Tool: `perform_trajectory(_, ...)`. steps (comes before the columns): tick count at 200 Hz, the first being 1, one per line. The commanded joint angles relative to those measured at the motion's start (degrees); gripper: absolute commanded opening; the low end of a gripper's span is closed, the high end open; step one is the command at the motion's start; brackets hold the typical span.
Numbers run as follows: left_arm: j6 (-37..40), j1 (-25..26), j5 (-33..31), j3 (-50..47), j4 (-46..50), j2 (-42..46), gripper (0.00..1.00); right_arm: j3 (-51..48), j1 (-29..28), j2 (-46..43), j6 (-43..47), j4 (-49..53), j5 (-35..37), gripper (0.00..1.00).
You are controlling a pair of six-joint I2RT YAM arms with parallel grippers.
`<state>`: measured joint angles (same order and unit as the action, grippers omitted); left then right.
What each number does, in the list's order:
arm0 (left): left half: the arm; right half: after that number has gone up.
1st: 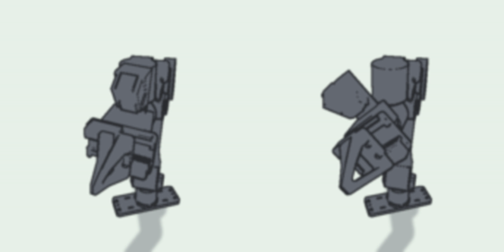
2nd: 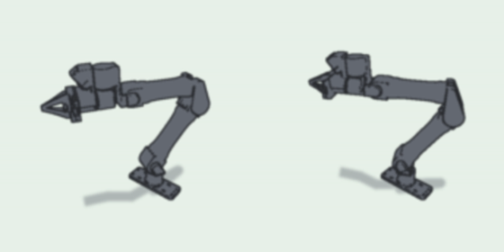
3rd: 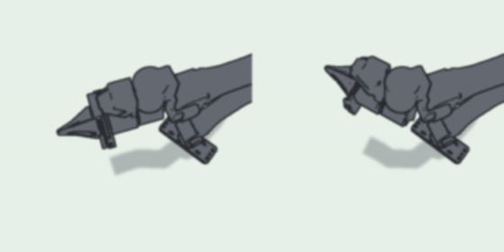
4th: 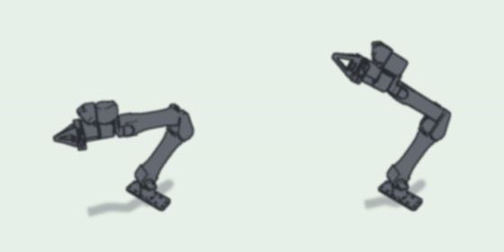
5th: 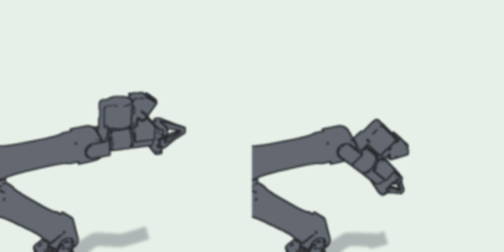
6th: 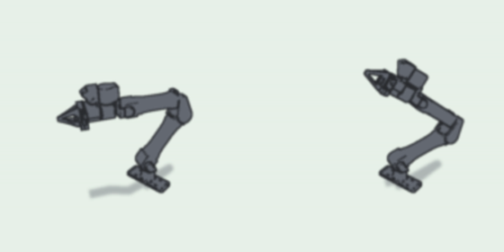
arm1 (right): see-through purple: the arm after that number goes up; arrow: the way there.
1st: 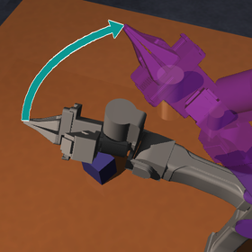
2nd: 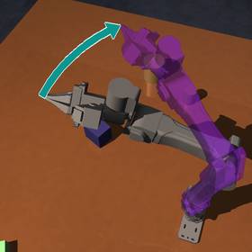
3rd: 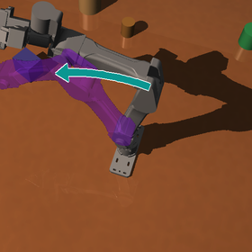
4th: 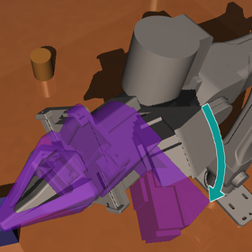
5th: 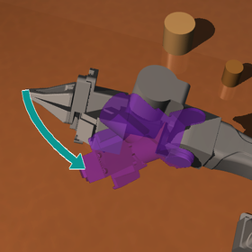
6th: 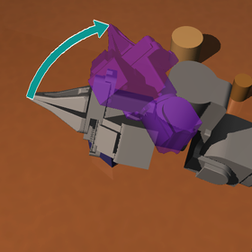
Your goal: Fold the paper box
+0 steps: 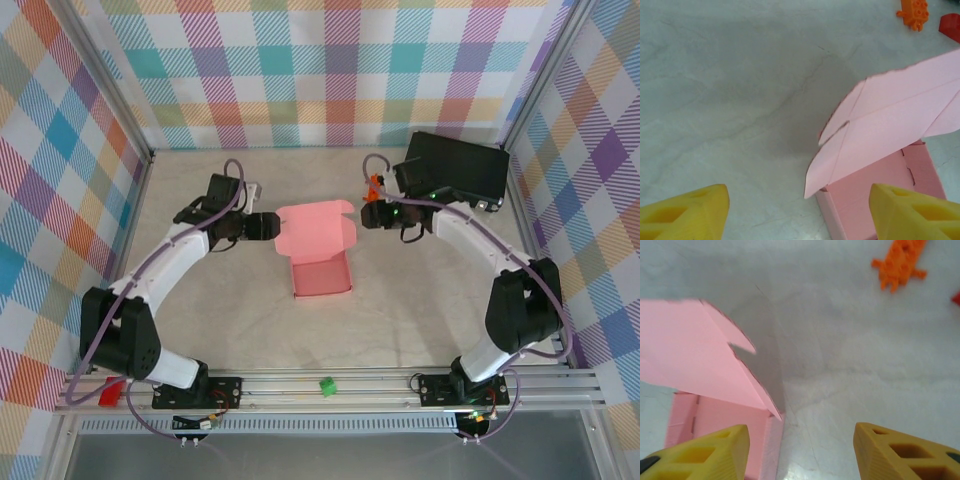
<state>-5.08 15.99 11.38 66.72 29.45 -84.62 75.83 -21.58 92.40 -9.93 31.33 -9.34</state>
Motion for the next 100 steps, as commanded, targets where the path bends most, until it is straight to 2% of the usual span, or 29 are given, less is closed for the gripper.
perform_trajectory(1, 6.4, -1.1, 4.5, 5.2, 7.4, -3.7, 0.72, 4.3, 1.6, 2.8, 9.3, 1.8, -10.7, 0.56)
perform_trajectory(23, 8.6, -1.4, 6.0, 9.1, 10.6, -7.4, 0.7, 8.1, 1.8, 5.8, 14.8, 3.8, -10.8, 0.57)
perform_trajectory(34, 9.7, -1.5, 7.1, 10.8, 11.9, -9.1, 0.7, 10.1, 1.8, 7.6, 20.5, 5.6, -13.4, 0.58)
perform_trajectory(61, 12.8, -1.4, 9.3, 14.2, 14.7, -12.8, 0.7, 14.4, 1.7, 11.5, 27.6, 10.3, -16.4, 0.6)
perform_trajectory(100, 14.8, -1.5, 10.0, 17.2, 15.8, -16.4, 0.69, 17.3, 1.8, 15.6, 32.2, 13.1, -19.0, 0.6)
